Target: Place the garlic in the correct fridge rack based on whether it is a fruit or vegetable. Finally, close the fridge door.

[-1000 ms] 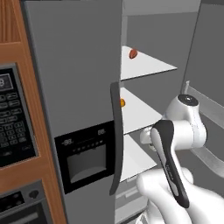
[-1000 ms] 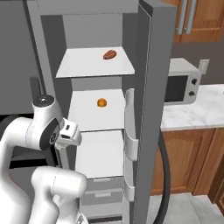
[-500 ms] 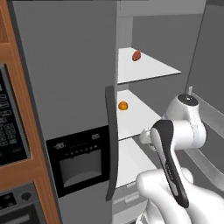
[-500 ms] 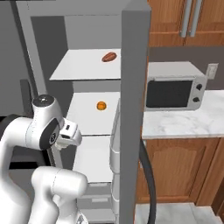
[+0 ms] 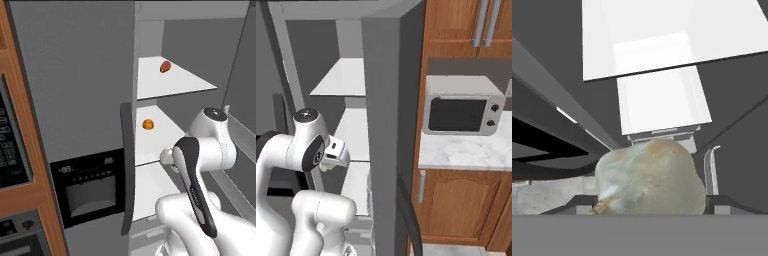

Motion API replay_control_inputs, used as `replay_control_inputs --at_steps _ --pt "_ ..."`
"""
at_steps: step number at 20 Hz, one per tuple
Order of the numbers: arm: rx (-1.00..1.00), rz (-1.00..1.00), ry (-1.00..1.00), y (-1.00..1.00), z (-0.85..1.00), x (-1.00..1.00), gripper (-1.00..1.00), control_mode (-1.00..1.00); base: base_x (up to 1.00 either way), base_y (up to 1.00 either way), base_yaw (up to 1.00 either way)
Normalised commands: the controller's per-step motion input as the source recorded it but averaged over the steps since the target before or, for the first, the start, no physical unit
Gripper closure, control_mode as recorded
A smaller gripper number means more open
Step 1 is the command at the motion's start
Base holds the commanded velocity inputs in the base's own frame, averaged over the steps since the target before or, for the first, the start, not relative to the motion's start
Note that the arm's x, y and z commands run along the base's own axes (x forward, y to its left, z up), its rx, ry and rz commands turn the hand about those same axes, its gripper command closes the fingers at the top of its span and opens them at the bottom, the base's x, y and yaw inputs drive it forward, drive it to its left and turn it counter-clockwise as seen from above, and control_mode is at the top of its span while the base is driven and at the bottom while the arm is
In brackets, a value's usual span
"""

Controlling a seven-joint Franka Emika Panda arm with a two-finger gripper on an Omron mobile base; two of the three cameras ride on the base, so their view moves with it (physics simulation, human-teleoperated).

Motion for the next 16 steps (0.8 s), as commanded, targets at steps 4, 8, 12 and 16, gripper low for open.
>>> replay_control_inputs --at_steps 4,8,12,16 --pt "0.00 0.00 0.00 0.00 0.00 0.00 1.00 1.00 0.31 -0.31 0.18" --pt "0.00 0.03 -0.08 -0.11 0.58 0.40 1.00 -1.00 0.00 0.00 0.00" --pt "-0.08 -0.04 -0.11 0.00 1.00 0.36 1.00 -1.00 0.00 0.00 0.00" --pt "-0.10 -0.04 -0.15 0.00 1.00 0.29 1.00 -1.00 0.00 0.00 0.00"
